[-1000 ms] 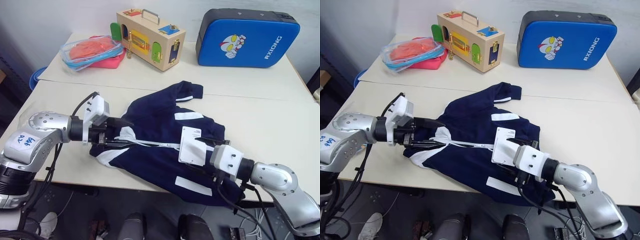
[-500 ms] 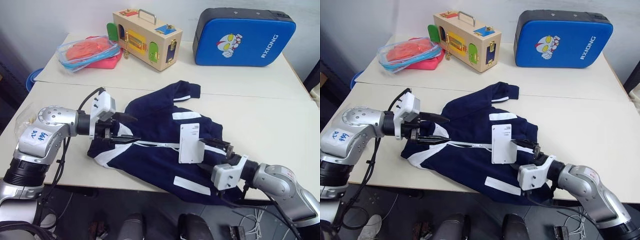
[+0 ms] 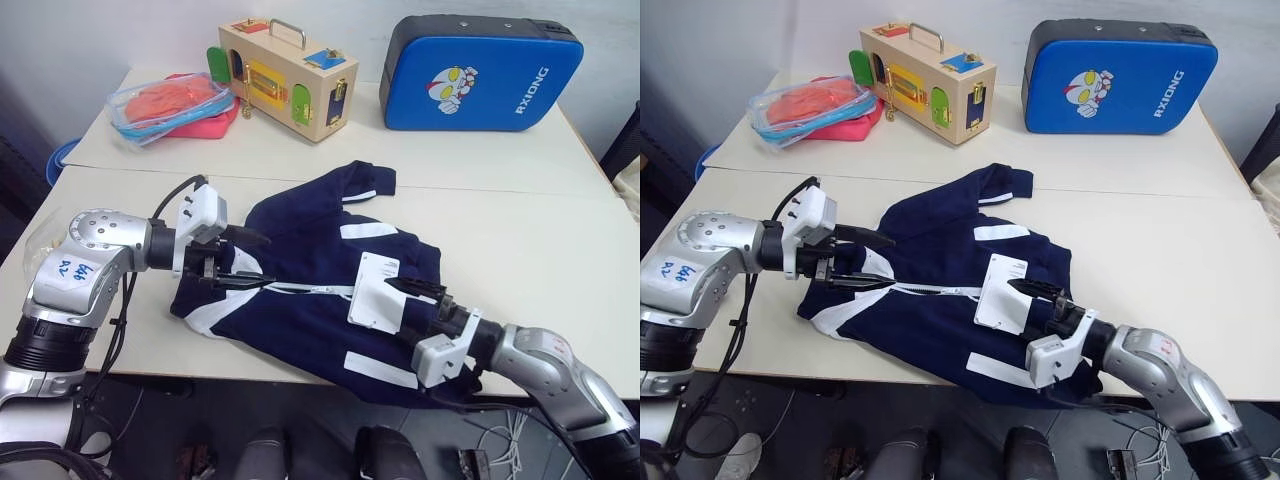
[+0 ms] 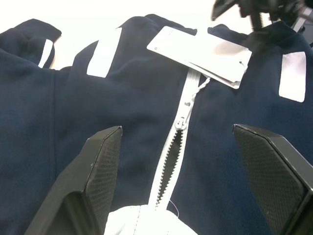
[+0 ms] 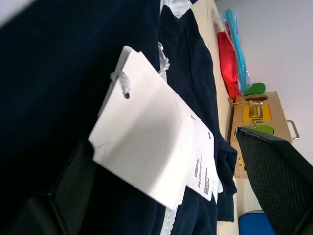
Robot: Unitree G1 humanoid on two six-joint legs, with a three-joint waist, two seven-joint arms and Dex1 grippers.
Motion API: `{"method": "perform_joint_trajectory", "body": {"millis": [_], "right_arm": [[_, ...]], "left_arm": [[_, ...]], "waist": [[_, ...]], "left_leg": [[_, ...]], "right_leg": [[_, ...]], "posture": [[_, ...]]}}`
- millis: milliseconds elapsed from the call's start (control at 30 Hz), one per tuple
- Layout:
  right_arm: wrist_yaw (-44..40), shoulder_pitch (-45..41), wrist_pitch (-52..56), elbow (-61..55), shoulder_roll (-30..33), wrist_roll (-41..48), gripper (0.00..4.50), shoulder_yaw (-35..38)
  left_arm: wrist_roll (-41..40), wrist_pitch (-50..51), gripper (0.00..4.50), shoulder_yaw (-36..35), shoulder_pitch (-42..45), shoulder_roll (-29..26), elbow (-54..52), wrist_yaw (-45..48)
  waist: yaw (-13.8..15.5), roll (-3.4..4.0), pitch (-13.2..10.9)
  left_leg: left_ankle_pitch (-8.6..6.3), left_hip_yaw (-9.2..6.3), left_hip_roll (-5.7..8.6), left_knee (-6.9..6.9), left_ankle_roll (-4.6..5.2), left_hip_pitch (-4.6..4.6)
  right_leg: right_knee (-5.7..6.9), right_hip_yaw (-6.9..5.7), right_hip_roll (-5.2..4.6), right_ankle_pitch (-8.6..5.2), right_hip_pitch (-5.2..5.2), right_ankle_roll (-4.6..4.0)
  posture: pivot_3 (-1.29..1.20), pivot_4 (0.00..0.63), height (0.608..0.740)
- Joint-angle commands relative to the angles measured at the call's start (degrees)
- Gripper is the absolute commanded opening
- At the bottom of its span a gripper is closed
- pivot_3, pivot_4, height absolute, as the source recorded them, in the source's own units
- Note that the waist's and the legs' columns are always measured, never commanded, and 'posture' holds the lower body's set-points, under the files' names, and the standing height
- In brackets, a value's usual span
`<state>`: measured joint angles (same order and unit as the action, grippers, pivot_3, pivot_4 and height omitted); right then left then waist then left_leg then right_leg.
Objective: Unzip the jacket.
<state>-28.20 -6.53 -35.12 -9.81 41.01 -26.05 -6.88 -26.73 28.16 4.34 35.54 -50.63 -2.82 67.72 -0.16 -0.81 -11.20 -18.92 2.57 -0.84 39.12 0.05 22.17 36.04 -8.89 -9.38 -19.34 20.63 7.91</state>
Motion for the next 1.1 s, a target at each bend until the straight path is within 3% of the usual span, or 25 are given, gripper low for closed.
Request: {"method": "perform_joint_trajectory", "body": {"millis": [33, 433, 867, 967, 1067, 1100], "right_arm": [[1.61, -2.58, -2.34, 0.85, -1.68, -0.23, 4.1, -2.1], [-0.69, -1.47, -7.01, -0.39, 2.11, 5.26, 0.15, -1.53], [-4.89, -6.29, -3.12, -0.01, 3.45, 10.27, 0.06, -1.06], [-5.51, -5.94, -2.54, -0.36, 3.45, 10.65, 0.0, -0.81], [-5.95, -5.71, -2.1, -0.55, 3.5, 10.8, 0.0, -0.73], [-6.13, -5.63, -1.91, -0.61, 3.51, 11.0, 0.0, -0.7]], "left_arm": [[0.71, -1.02, 3.84, -2.43, -0.64, -1.33, -1.13, 0.54], [4.7, -5.49, 3.84, -1.64, -2.27, 0.37, 3.15, 1.5], [16.07, -26.26, 3.84, 5.85, 5.5, 11.66, 28.99, 5.94], [16.05, -29.85, 3.27, 5.54, 6.03, 13.22, 32.42, 8.16], [18.47, -32.81, 2.4, 6.56, 6.74, 13.71, 34.77, 8.63], [19.5, -34.23, 2.4, 6.93, 6.87, 13.76, 35.54, 8.48]], "waist": [[-0.08, 0.0, 0.0], [0.07, 0.0, 0.0], [0.1, 0.0, 0.0], [0.01, 0.0, 0.0], [0.03, 0.0, 0.0], [0.05, 0.0, 0.0]], "left_leg": [[0.0, 0.0, 0.0, 0.0, 0.0, -0.01], [0.0, -0.02, 0.01, 0.0, 0.0, 0.0], [0.0, 0.03, 0.04, 0.02, 0.01, 0.0], [-0.01, 0.03, 0.03, 0.01, 0.01, 0.01], [0.0, 0.03, 0.02, 0.01, 0.01, 0.01], [0.0, 0.03, 0.02, 0.01, 0.01, 0.01]], "right_leg": [[0.01, 0.0, 0.0, 0.0, 0.0, 0.0], [0.0, 0.01, -0.01, 0.0, -0.01, 0.0], [0.01, -0.04, -0.01, 0.0, -0.01, 0.0], [0.01, -0.06, -0.01, 0.0, 0.0, 0.0], [0.02, -0.06, -0.01, 0.0, 0.01, 0.0], [0.03, -0.06, -0.01, 0.0, 0.0, 0.0]], "posture": [[0.0, 0.15, 0.74], [0.0, 0.15, 0.74], [0.0, 0.15, 0.74], [0.0, 0.15, 0.74], [0.0, 0.15, 0.74], [0.0, 0.15, 0.74]]}}
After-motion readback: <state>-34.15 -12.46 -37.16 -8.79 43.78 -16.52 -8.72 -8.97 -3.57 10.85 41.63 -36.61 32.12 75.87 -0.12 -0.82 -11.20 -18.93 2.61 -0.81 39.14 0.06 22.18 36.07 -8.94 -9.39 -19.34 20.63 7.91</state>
